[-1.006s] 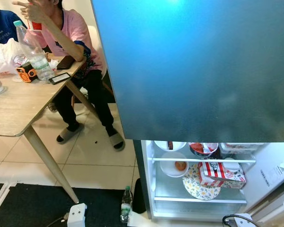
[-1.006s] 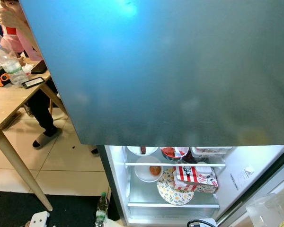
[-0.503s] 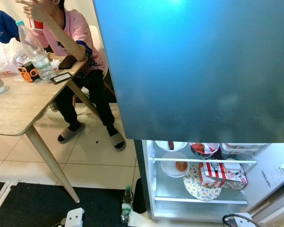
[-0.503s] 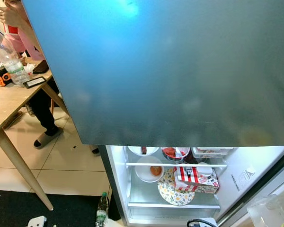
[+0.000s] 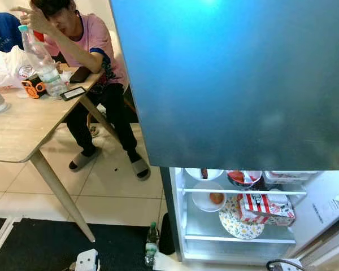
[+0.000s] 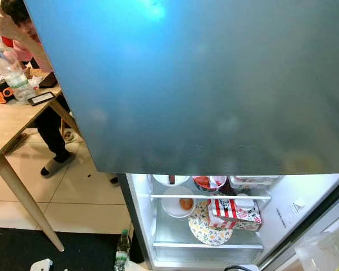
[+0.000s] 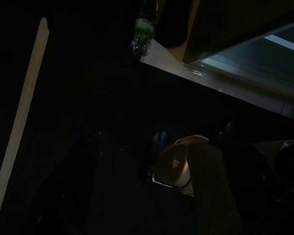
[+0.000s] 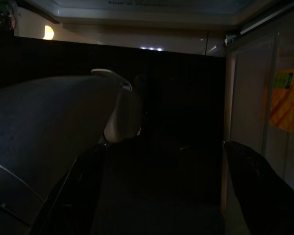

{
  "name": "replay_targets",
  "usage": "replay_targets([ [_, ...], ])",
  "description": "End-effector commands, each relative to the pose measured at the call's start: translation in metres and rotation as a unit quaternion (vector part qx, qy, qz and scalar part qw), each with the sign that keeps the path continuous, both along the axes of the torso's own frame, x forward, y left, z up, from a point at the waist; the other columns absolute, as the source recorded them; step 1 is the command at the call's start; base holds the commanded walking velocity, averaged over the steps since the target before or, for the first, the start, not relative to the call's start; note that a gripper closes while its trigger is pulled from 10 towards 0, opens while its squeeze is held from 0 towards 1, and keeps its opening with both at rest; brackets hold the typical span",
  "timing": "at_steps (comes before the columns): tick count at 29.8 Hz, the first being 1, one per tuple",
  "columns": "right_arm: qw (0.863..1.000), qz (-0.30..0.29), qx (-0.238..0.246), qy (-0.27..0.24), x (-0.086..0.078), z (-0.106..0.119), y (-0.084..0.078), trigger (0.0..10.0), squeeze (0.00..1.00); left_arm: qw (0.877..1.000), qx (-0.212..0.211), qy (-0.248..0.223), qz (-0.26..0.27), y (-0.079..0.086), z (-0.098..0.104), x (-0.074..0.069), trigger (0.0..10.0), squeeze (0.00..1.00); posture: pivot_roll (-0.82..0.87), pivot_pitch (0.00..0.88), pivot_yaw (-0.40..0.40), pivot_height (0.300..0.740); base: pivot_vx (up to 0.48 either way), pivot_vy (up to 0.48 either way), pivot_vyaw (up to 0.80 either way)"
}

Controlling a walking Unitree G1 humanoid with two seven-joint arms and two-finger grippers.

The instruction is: Restocking fridge

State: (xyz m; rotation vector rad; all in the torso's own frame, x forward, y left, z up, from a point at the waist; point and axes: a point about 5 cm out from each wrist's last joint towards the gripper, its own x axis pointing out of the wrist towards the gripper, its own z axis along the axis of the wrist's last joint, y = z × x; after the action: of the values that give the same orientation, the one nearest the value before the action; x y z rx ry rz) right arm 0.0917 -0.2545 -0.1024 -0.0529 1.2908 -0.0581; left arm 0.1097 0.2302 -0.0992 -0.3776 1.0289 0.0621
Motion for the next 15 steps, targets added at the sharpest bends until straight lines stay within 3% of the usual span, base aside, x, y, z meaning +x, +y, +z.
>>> replay_targets([
  [1, 1.000, 0.015, -0.002, -0.002, 0.0006, -0.0010, 0.0039, 10.0, 0.00, 1.000, 0.007, 0.001, 0.003, 0.0049, 0.0010, 0.0002, 10.0, 0.00, -0.05, 0.000, 0.061, 0.740, 0.000, 0.000, 0.00],
  [15, 0.997, 0.068, -0.038, -0.009, 0.0105, 0.0014, 0.0029, 10.0, 0.00, 1.000, 0.015, -0.002, 0.004, 0.0091, 0.0027, 0.0025, 10.0, 0.00, -0.03, 0.000, 0.038, 0.740, 0.000, 0.000, 0.00],
])
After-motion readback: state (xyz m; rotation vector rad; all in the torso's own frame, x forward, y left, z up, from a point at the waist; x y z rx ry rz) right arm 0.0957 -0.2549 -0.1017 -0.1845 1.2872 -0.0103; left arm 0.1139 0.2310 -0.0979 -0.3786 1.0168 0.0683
